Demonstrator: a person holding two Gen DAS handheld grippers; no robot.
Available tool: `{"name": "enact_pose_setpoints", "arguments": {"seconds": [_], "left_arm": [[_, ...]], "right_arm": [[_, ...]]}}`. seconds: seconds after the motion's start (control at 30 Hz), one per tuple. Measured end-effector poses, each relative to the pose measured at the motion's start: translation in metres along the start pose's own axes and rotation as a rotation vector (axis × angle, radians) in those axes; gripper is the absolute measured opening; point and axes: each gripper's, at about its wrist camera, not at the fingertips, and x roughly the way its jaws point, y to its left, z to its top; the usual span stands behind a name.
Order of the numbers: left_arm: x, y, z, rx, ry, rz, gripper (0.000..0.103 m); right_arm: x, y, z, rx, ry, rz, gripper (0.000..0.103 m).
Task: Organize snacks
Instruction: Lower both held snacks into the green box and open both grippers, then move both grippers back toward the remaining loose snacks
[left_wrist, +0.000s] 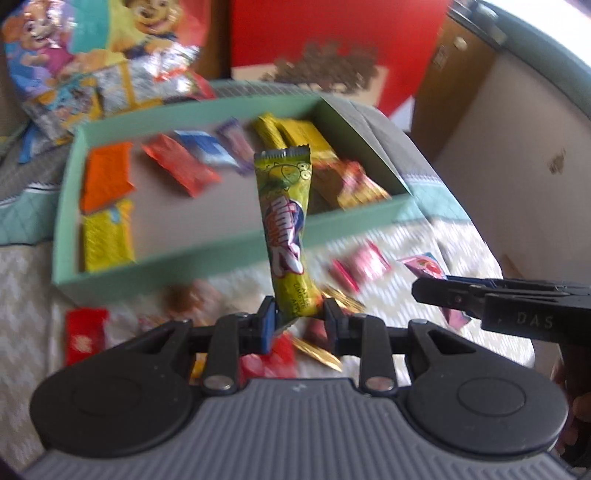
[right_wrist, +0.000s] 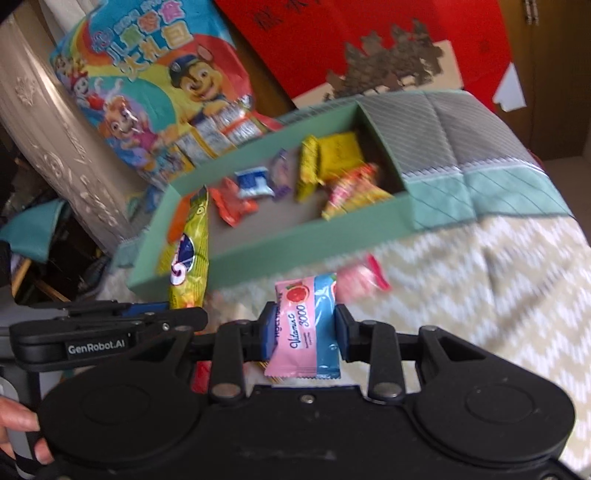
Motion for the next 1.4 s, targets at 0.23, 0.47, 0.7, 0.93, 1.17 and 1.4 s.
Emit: {"name": "enact_pose_setpoints", "arguments": {"seconds": [0.23, 0.47, 0.7, 0.93, 1.17, 1.4], "left_arm": [[0.002, 0.048, 0.037, -0.056, -0.025, 0.038, 0.027], [0.041, 0.075, 0.073, -0.113, 0.004, 0.040, 0.027], [0.078, 0.077, 0.091, -0.116, 0.042, 0.017, 0.027], [0.108, 0.071, 0.099, -0.113, 0.080, -0.001, 0.027], [0.130, 0.057, 0.099, -0.087, 0.101, 0.043, 0.070], [0.119, 0.066, 0.093, -0.138, 0.081, 0.064, 0.092]], "right_arm": [[0.031, 0.024, 0.050, 0.020, -0.034, 0.026, 0.031], [0.074, 0.025, 0.087, 0.046, -0.034, 0.009, 0.031], [0.111, 0.012, 0.104, 0.083, -0.007, -0.015, 0.032], [0.138, 0.001, 0.106, 0.091, 0.027, -0.023, 0.032], [0.139, -0.007, 0.106, 0.114, 0.020, -0.017, 0.056], [0.129, -0.003, 0.104, 0.116, 0.002, 0.018, 0.088]]}}
